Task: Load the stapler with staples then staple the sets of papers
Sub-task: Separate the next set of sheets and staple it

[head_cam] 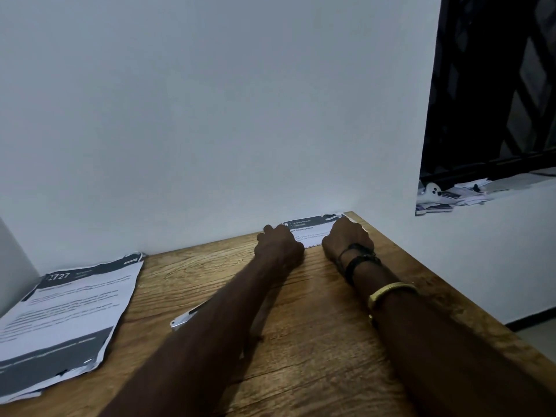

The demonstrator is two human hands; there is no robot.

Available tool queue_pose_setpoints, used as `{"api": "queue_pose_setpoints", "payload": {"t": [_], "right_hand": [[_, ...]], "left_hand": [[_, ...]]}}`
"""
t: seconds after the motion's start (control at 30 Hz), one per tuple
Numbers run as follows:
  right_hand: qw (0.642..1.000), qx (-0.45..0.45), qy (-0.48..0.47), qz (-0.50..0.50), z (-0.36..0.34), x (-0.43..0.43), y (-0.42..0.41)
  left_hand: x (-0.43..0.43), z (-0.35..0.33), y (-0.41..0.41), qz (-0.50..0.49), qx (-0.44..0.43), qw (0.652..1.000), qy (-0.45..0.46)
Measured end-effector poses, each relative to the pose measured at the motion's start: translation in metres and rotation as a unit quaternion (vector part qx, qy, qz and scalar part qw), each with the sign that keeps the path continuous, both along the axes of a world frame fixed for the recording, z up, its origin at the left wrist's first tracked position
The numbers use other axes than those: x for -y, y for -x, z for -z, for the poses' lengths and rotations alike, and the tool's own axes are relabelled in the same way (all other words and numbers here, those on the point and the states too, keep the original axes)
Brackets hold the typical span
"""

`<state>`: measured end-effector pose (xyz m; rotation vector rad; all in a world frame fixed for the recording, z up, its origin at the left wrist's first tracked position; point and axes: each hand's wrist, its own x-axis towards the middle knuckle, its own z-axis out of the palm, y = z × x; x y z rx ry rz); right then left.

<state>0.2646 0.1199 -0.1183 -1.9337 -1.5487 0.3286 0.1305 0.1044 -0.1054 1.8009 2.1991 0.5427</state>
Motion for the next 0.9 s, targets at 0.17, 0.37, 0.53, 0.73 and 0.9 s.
{"api": "queue_pose_setpoints", "payload": {"t": [0.17,0.37,0.53,0.73,0.9], "right_hand": [[1.000,0.004,-0.015,-0.002,0.001,0.002,-0.001],[0.994,-0.017,-0.062,-0.091,-0.014,0.018,0.019],[0.941,-0.118,0.077,-0.308,-0.033,0.052,0.049],[0.820,-0.084,0.280,-0.493,-0.043,0.100,0.081],[0.824,-0.049,0.242,-0.511,-0.035,0.122,0.102]], "left_hand": [[-0.002,-0.002,0.003,0.012,0.014,1.000,-0.004],[0.017,-0.006,0.020,-0.025,0.140,0.972,-0.185],[0.048,-0.011,0.049,-0.070,0.223,0.942,-0.240],[0.090,-0.011,0.093,-0.117,0.243,0.924,-0.272],[0.123,-0.009,0.122,-0.137,0.237,0.919,-0.285]]}}
